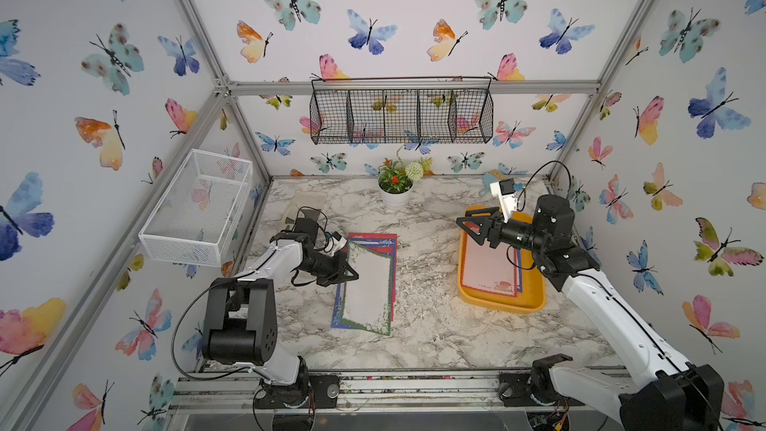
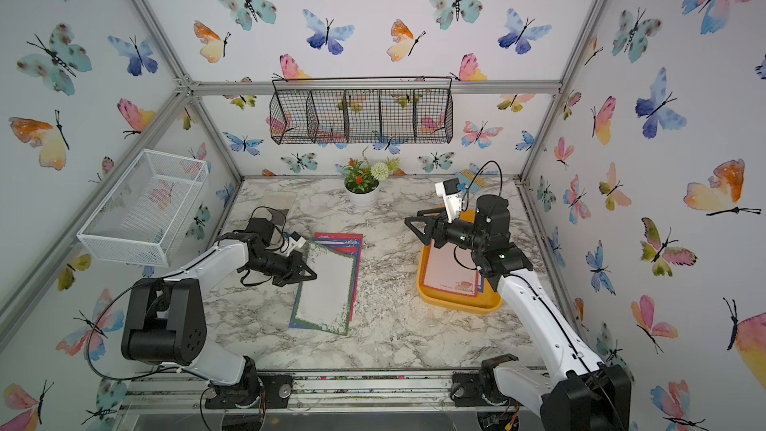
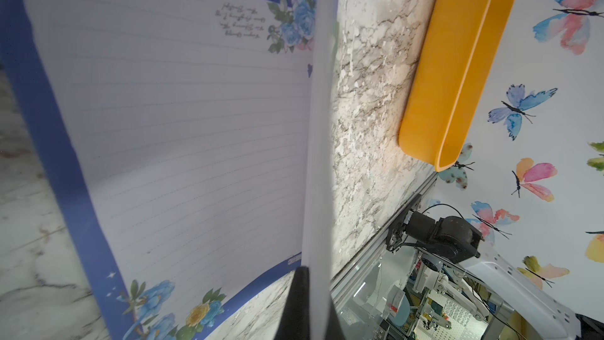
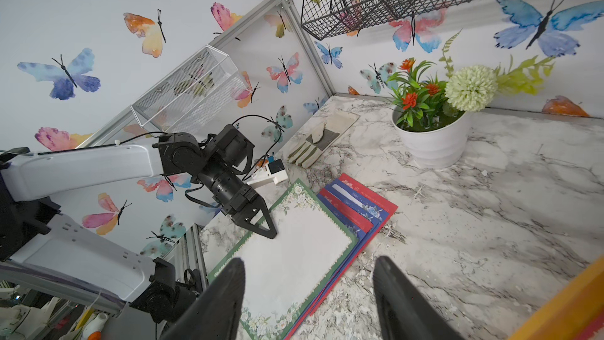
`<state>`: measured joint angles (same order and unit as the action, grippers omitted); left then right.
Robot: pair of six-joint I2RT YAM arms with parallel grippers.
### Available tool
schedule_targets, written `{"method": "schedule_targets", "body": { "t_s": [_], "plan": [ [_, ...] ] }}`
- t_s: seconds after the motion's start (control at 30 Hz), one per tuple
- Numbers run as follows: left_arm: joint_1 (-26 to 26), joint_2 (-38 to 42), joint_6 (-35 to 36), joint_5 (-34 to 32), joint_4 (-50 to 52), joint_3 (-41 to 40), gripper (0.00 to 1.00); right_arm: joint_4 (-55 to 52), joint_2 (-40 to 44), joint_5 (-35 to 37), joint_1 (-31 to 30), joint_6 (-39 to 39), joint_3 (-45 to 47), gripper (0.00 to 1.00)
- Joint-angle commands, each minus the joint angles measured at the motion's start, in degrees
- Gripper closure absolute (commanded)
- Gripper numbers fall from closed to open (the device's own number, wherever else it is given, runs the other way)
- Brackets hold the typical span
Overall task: Take out the stationery paper from the storage box
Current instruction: Place the stationery paper at the center of the board.
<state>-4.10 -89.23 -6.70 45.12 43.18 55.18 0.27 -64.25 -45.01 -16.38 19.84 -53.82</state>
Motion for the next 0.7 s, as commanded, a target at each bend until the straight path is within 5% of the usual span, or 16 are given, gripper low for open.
{"method": "schedule_targets", "body": {
  "t_s": [0.0,0.67],
  "plan": [
    [0.5,-1.5,1.5,-4.6,1.8,-0.2,1.00,-2.7,1.7,0.8,-0.2,-2.5,0.4,0.35],
    [1.5,-6.9,0.7,-7.9,-0.2,2.1,0.84,-6.6,0.8,3.4,-0.1,-5.0,-0.5,0.35]
  ]
}}
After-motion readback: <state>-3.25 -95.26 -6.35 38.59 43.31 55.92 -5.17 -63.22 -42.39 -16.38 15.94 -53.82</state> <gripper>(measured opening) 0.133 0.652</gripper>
